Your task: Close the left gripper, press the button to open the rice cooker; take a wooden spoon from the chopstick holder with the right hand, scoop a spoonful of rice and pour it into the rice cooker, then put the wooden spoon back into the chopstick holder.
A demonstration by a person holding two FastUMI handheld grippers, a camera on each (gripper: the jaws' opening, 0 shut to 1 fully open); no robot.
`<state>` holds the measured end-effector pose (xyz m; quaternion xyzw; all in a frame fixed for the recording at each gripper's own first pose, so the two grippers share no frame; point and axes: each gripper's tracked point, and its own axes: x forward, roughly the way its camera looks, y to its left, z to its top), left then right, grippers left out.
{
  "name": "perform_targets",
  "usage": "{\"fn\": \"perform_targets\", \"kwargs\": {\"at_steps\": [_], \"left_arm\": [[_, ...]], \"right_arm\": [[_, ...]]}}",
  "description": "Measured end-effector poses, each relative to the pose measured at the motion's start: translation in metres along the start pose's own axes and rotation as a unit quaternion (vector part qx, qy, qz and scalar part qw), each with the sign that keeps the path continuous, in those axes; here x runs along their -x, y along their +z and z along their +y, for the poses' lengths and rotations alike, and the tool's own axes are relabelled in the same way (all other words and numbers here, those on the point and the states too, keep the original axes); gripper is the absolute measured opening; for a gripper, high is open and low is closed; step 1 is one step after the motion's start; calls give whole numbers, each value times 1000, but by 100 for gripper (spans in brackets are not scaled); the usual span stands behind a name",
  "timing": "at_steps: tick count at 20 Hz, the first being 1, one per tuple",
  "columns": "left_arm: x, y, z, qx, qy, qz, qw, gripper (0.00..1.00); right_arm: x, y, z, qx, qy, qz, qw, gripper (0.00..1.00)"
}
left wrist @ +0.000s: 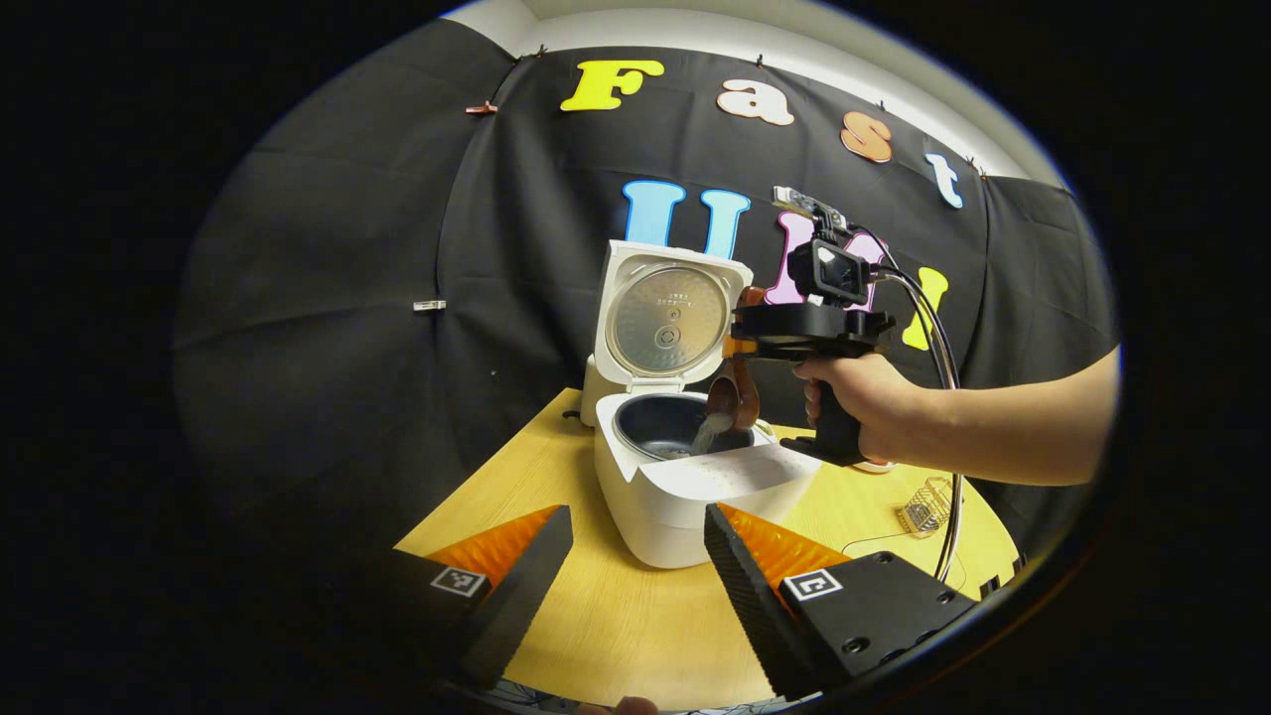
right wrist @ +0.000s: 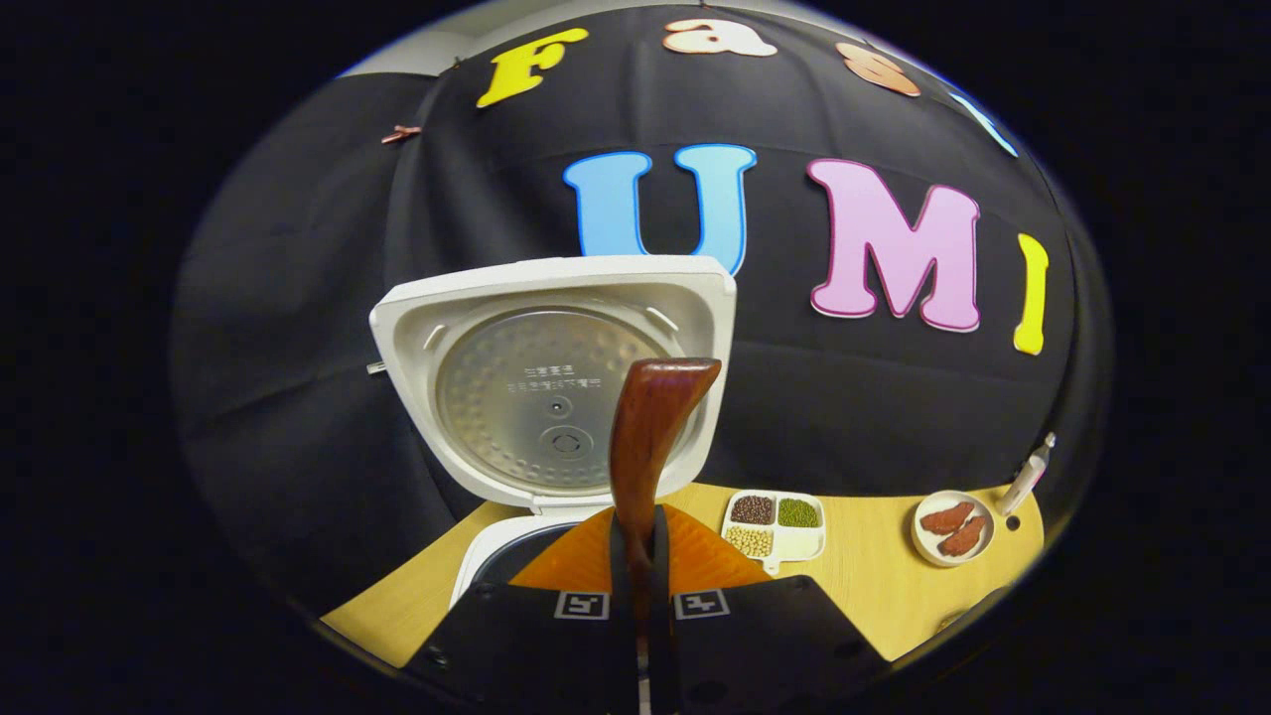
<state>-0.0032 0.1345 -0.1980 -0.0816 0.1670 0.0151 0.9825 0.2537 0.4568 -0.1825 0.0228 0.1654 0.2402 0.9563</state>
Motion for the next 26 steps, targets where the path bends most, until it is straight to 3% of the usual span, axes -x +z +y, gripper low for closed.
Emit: {"fn": "perform_targets", "kwargs": {"at_steps": [6, 12, 14, 16, 18, 20, 22, 26], "left_arm": [[2, 4, 3, 0, 4, -2, 1000, 93], [5, 5, 5, 0, 7, -5, 1000, 93], [5, 7, 7, 4, 8, -4, 1000, 93], [3, 9, 5, 5, 8, -6, 1000, 93], [4, 12, 6, 1, 10, -9, 1000, 93], [3, 12, 6, 0, 9, -9, 1000, 93], [2, 10, 5, 0, 9, -5, 1000, 93], [4, 14, 0, -3, 7, -9, 1000, 93]], "right_arm": [[2, 10, 31, 143, 31, -25, 989, 9], [16, 13, 68, 303, 79, -62, 948, 9], [21, 6, 78, 330, 87, -68, 937, 9], [18, -1, 83, 306, 92, -57, 946, 9], [10, 4, 70, 254, 70, -42, 964, 9], [3, 3, 53, 176, 54, -22, 983, 12], [-5, 2, 40, 87, 46, 2, 995, 9], [4, 4, 21, -64, 44, 23, 997, 9]]}}
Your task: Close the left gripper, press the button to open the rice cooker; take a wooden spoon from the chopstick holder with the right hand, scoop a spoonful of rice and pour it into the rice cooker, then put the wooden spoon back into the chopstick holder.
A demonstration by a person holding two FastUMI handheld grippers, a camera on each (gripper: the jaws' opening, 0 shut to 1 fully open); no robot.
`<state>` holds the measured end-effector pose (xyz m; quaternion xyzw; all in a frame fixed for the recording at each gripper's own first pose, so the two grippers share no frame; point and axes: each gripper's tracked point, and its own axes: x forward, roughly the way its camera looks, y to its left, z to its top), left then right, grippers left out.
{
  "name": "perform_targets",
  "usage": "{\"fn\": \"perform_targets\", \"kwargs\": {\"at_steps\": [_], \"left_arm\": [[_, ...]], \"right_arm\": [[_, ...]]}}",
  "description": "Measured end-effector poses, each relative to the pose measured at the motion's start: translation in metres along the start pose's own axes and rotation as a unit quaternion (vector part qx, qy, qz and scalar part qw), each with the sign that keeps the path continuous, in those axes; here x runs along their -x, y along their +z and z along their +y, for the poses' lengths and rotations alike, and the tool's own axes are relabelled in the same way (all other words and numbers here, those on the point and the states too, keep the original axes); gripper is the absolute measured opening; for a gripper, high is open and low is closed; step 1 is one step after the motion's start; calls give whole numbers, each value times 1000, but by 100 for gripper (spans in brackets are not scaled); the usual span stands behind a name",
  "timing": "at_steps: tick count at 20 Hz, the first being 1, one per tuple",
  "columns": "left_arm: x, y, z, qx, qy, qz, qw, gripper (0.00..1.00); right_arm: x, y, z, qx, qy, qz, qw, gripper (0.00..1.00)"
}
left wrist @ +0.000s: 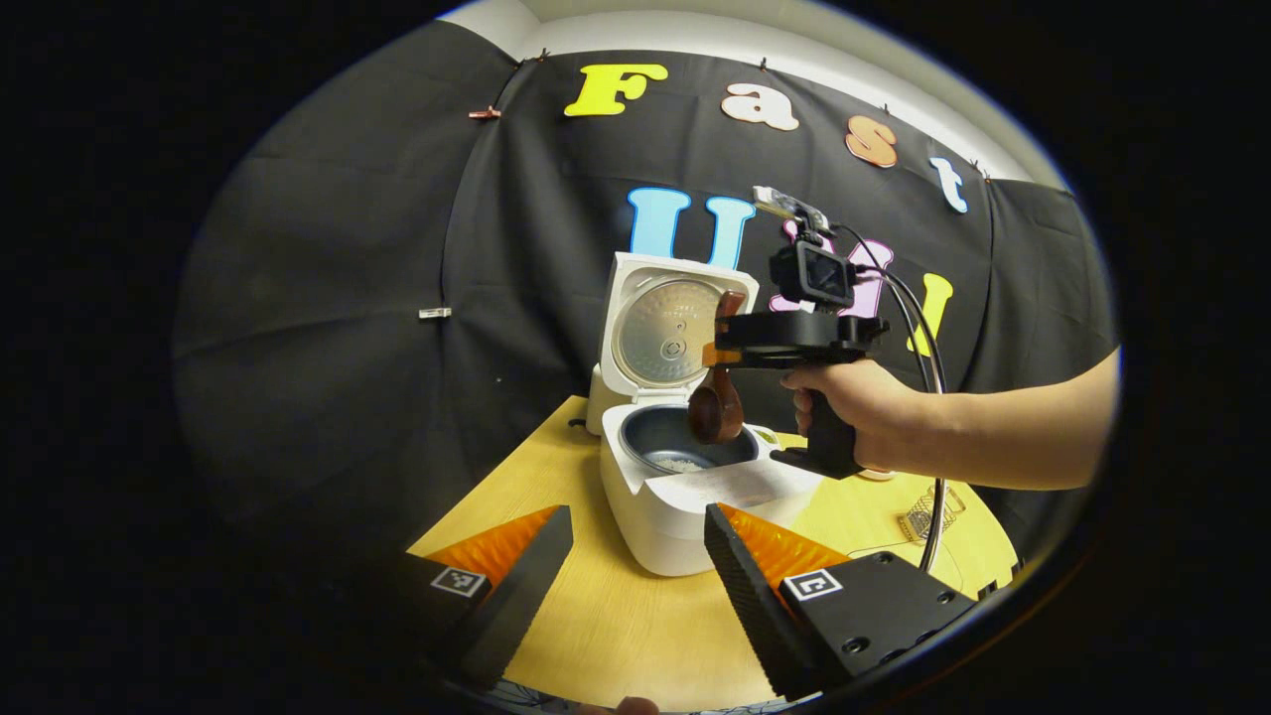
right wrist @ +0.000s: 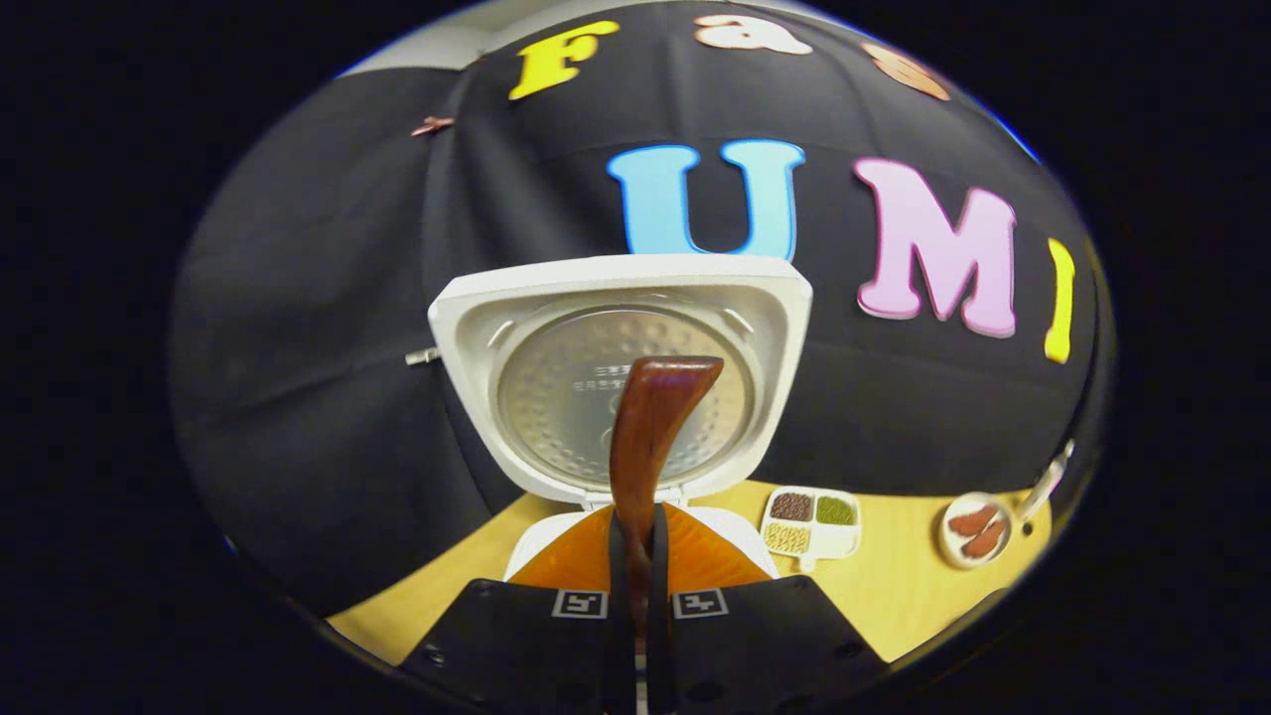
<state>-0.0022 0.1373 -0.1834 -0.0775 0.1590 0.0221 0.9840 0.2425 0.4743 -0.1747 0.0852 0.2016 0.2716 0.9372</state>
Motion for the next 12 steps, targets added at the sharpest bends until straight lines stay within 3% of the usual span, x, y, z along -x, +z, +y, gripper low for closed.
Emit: {"fn": "perform_targets", "kwargs": {"at_steps": [4, 7, 12], "left_arm": [[1, 8, -5, -3, -1, -5, 1000, 93], [2, 15, -15, 2, -5, -9, 1000, 93], [2, 27, -32, -10, -11, -22, 1000, 93]], "right_arm": [[21, 21, -16, -109, 3, -22, 994, 9], [41, 35, -32, -191, 8, -35, 981, 9], [93, 56, -84, -234, 6, -59, 970, 9]]}}
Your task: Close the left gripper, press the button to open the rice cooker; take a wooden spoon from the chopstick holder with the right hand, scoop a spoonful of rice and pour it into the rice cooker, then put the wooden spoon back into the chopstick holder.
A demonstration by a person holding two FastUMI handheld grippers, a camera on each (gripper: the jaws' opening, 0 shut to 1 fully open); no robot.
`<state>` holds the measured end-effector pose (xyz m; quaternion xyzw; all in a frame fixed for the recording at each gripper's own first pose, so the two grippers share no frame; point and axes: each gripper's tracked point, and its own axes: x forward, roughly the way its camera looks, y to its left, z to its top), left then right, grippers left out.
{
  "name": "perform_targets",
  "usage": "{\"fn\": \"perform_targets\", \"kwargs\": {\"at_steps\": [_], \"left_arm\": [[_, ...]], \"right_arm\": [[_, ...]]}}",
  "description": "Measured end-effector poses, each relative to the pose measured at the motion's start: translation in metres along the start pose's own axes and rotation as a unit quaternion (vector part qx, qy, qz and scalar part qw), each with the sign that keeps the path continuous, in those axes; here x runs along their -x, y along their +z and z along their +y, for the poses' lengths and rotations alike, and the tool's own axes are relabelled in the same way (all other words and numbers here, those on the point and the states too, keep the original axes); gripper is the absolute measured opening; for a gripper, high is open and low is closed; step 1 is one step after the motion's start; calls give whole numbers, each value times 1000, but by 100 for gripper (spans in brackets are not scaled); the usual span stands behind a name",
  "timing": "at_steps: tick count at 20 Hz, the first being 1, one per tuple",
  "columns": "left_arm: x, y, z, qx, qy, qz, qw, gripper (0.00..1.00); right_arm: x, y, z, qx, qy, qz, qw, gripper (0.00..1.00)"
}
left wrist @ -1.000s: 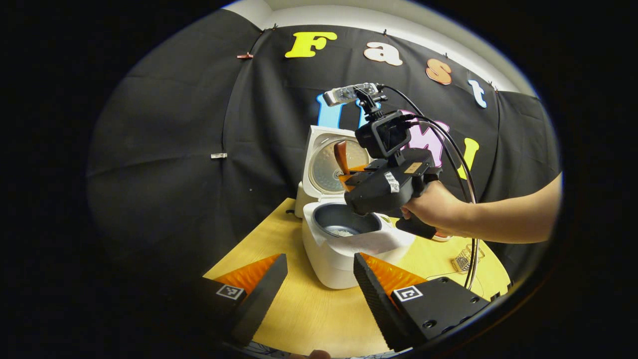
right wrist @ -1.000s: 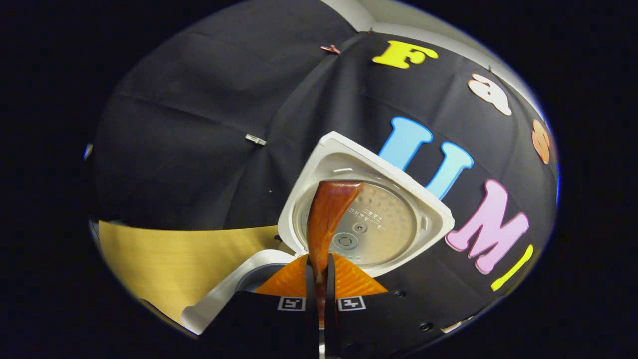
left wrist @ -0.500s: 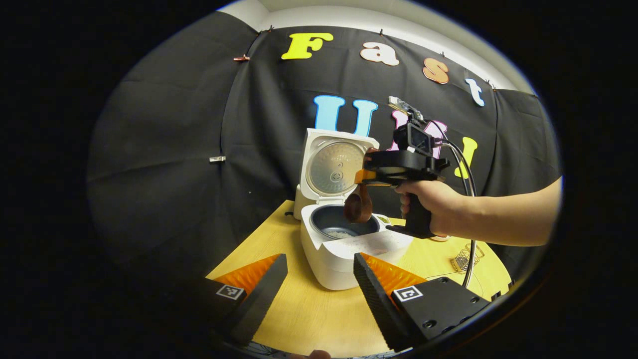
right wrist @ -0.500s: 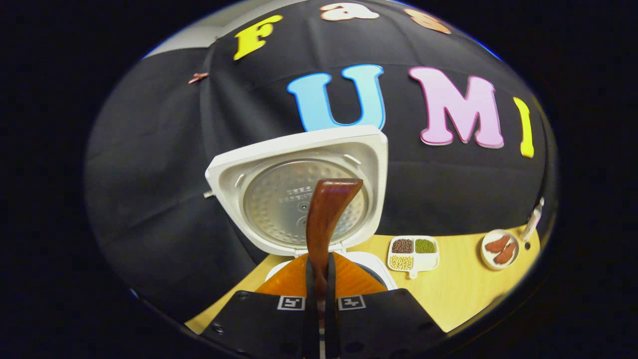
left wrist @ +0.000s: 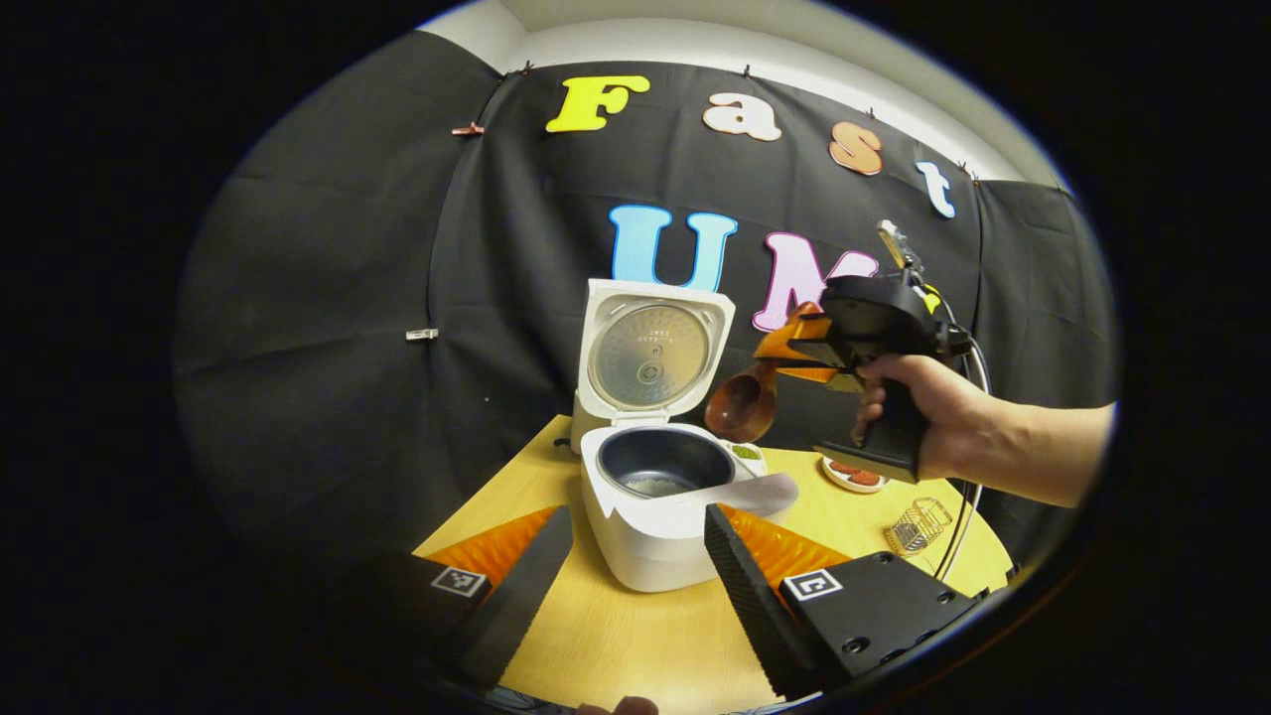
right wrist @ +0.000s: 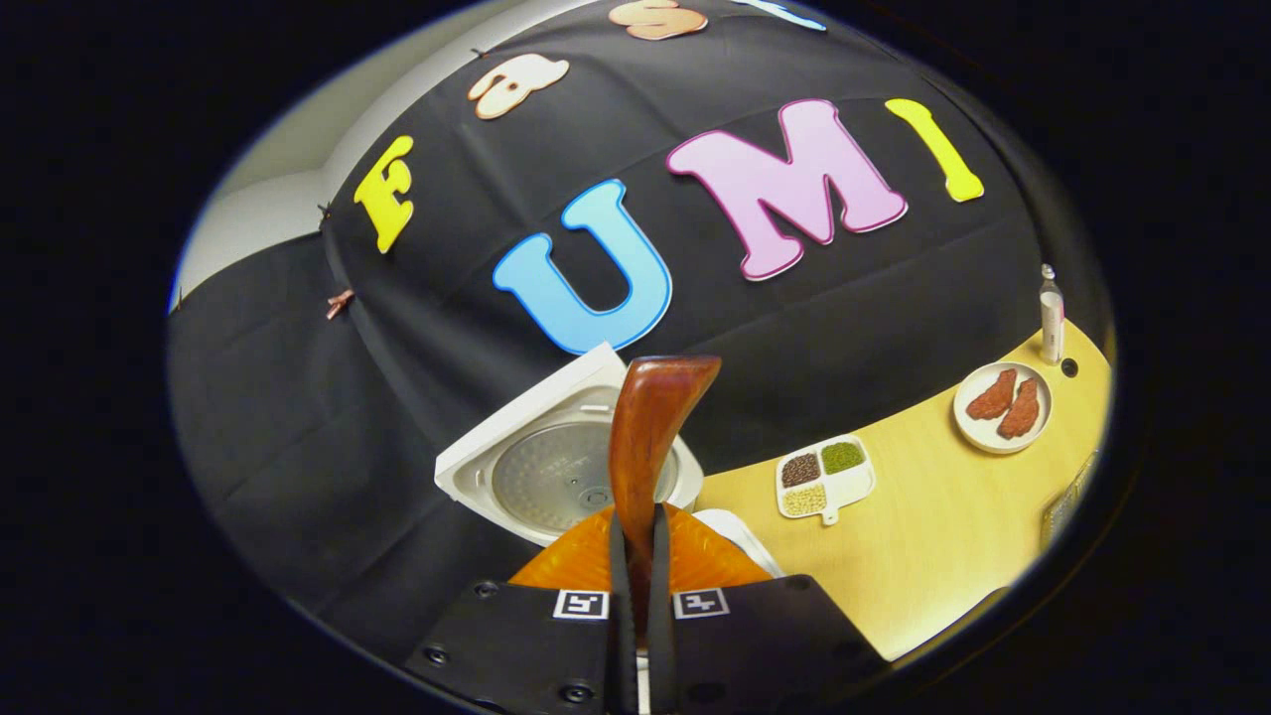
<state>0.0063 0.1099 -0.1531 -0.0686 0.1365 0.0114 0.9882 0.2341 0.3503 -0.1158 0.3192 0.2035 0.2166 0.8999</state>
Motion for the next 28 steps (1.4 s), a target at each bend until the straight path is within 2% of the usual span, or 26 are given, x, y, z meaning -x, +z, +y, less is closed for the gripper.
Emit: {"fn": "perform_targets", "kwargs": {"at_steps": [3, 6, 13, 17, 20, 25, 28], "left_arm": [[-1, 4, -15, -4, -5, -5, 1000, 93], [-2, 4, -30, -5, -11, -6, 1000, 93], [-5, 5, -66, -21, -24, -9, 999, 93], [-8, 5, -85, -11, -32, -6, 999, 93], [-9, 7, -94, -12, -24, -5, 1000, 93], [-2, 7, -103, -37, -5, -5, 999, 93], [3, 3, -106, -26, 1, 2, 1000, 93]], "right_arm": [[43, 34, -30, -34, -1, -19, 999, 9], [86, 72, -68, -28, -13, -50, 998, 9], [173, 126, -187, -19, -74, -102, 992, 9], [203, 122, -268, -8, -124, -103, 987, 9], [210, 108, -320, 5, -155, -92, 984, 9], [193, 83, -380, 43, -176, -68, 981, 9], [177, 65, -399, 50, -175, -52, 982, 9]]}}
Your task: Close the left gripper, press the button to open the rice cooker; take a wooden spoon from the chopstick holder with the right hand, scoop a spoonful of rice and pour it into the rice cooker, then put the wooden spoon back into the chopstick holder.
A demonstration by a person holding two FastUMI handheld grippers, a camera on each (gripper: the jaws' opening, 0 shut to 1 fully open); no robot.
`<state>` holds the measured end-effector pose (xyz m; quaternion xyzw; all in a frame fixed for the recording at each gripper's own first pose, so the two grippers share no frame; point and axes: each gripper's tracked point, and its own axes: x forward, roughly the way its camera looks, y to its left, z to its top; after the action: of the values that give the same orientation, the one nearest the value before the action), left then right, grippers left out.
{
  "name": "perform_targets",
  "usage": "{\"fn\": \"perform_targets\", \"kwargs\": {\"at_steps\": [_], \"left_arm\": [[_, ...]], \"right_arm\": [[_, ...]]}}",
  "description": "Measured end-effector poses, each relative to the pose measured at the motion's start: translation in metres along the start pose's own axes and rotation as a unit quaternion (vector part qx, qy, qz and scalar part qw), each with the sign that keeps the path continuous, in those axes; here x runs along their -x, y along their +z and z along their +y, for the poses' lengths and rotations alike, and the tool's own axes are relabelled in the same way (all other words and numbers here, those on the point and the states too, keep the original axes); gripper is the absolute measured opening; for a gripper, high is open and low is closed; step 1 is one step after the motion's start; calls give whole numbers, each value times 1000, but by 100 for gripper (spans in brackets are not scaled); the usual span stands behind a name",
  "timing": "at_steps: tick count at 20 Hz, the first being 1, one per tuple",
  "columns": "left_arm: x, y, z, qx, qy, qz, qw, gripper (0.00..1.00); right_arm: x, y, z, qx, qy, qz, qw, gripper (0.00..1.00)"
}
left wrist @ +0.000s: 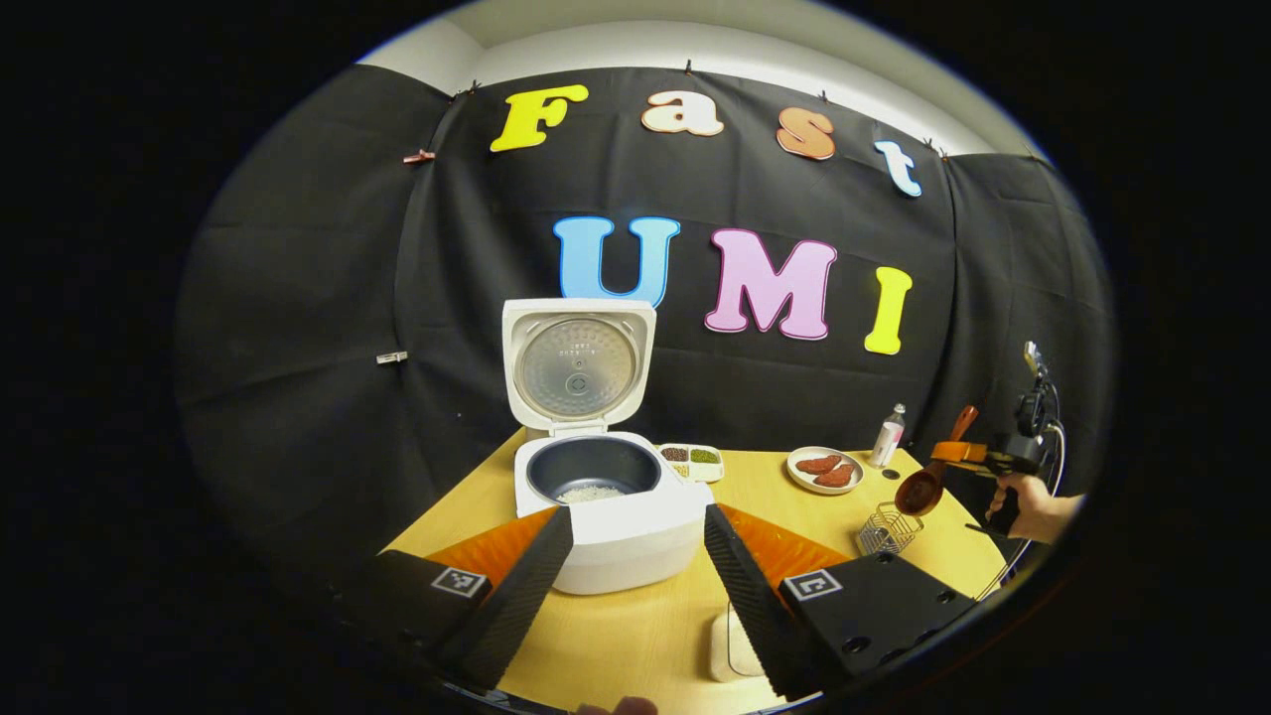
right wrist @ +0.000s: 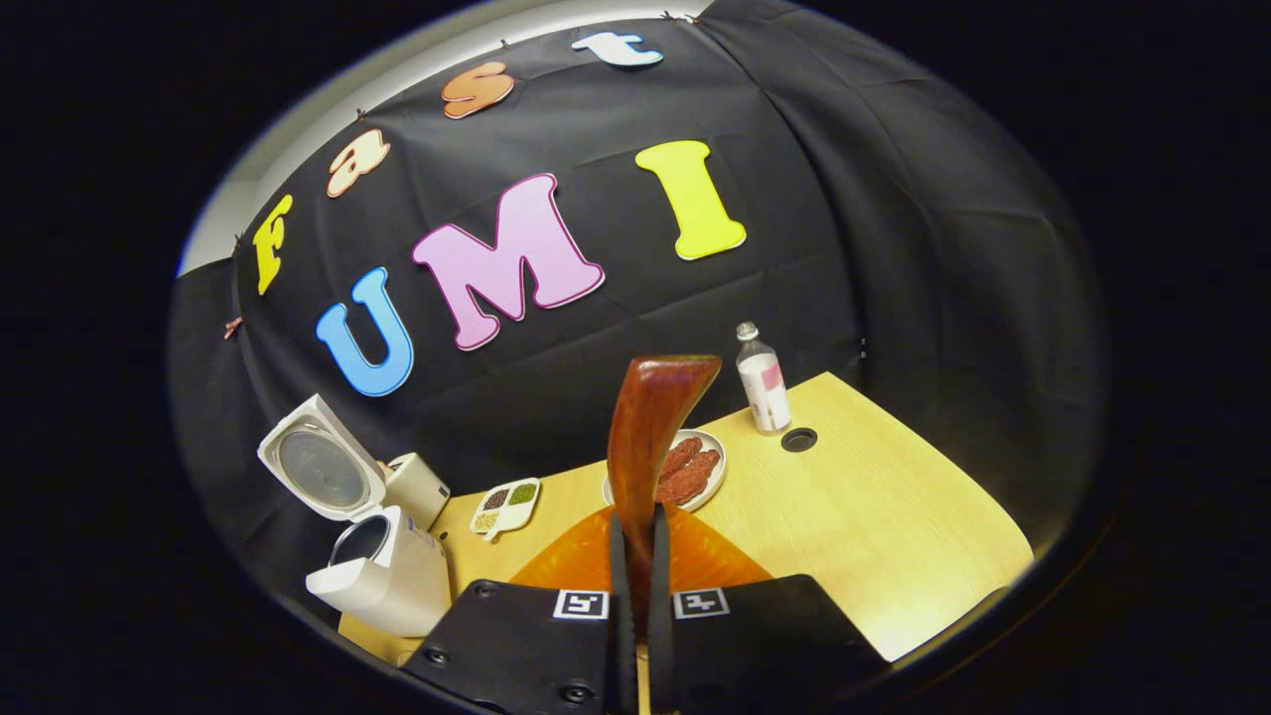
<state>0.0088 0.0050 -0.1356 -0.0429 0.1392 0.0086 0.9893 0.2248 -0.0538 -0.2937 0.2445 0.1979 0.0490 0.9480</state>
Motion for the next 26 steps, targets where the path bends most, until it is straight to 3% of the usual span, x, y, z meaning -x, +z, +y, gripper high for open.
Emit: {"fn": "perform_targets", "kwargs": {"at_steps": [4, 10, 15, 16, 17, 21, 22, 26], "left_arm": [[3, -5, 5, 33, 18, 9, 999, 93], [8, -1, 19, 28, 41, 4, 999, 93], [7, 4, 24, 24, 42, 1, 999, 93], [7, 6, 25, 23, 41, -1, 999, 93], [6, 7, 26, 21, 40, -2, 999, 93], [6, 20, 29, 20, 34, -15, 999, 93], [4, 25, 30, 20, 33, -19, 999, 93], [-3, 51, 33, 27, 23, -42, 998, 93]], "right_arm": [[-16, -32, -12, 26, -6, 21, 999, 9], [-24, -62, -18, 54, -18, 45, 997, 10], [-24, -73, -15, 59, -13, 63, 996, 16], [-26, -69, -18, 56, -18, 60, 996, 9], [-25, -66, -22, 56, -29, 57, 996, 14], [-6, -61, -28, 51, -43, 63, 996, 77], [3, -55, -27, 55, -47, 58, 996, 100], [43, -35, -25, 58, -70, 40, 995, 98]]}}
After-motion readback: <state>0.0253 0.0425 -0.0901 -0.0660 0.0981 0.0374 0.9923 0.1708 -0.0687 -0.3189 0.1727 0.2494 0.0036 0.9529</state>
